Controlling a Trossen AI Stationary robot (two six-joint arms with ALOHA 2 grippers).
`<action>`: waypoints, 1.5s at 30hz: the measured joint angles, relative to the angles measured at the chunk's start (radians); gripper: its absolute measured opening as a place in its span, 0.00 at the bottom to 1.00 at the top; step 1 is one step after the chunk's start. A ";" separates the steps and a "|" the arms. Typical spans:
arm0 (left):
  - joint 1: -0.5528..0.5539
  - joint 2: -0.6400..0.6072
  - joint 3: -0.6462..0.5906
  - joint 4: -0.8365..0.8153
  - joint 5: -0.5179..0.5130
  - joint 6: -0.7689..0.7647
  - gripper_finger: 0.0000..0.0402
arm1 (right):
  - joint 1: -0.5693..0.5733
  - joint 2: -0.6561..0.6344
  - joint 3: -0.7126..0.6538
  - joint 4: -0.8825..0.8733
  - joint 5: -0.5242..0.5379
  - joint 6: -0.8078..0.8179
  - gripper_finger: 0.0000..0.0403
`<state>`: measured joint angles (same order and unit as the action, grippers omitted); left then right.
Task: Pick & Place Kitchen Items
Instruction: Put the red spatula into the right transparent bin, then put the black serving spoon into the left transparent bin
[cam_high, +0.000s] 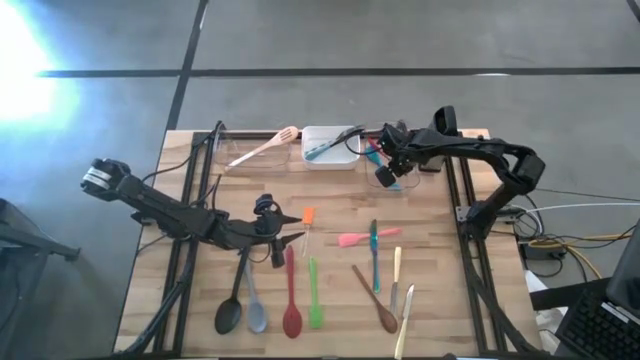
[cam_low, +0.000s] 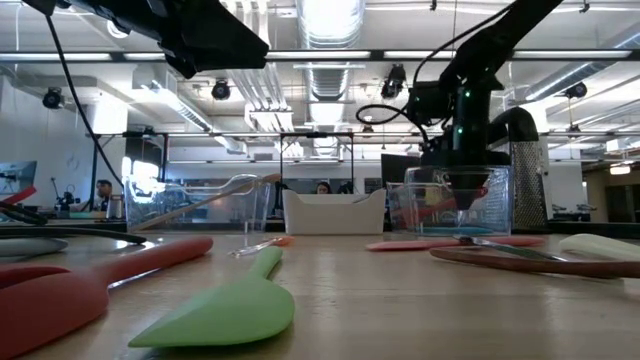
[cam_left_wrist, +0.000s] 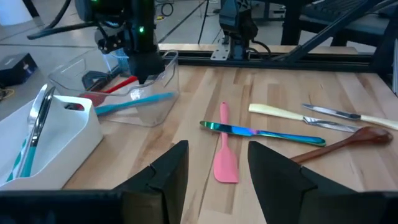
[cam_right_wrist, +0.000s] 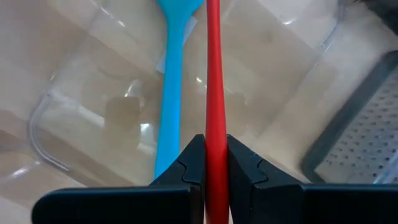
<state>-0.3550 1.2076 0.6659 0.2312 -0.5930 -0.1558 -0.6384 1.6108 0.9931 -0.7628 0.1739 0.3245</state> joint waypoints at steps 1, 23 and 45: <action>0.000 0.000 0.000 0.001 0.000 0.000 0.42 | -0.001 0.007 0.000 0.000 -0.003 -0.001 0.06; 0.000 0.000 0.000 -0.001 0.009 -0.001 0.42 | -0.021 0.023 0.000 -0.014 -0.092 -0.010 0.29; 0.000 0.001 0.000 -0.004 0.010 0.000 0.42 | 0.130 -0.421 0.022 0.060 -0.094 -0.014 0.13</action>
<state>-0.3551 1.2083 0.6662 0.2272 -0.5833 -0.1558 -0.5084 1.1895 1.0150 -0.7028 0.0803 0.3103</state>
